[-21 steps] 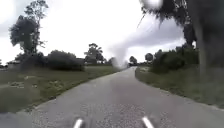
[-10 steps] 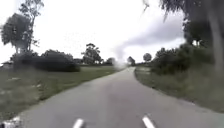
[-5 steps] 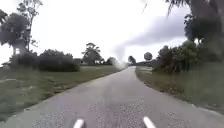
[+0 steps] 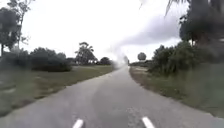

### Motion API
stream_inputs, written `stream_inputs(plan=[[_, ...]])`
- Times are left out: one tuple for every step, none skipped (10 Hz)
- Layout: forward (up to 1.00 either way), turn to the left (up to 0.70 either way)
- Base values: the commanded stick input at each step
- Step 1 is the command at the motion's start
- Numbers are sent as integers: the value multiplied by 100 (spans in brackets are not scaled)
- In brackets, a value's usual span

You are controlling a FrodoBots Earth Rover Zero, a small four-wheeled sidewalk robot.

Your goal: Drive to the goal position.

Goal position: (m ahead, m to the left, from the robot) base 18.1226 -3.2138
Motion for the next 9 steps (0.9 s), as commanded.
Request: stream_inputs(plan=[[70,0],[70,0],[70,0],[70,0],[70,0],[70,0],[70,0],[70,0],[70,0]])
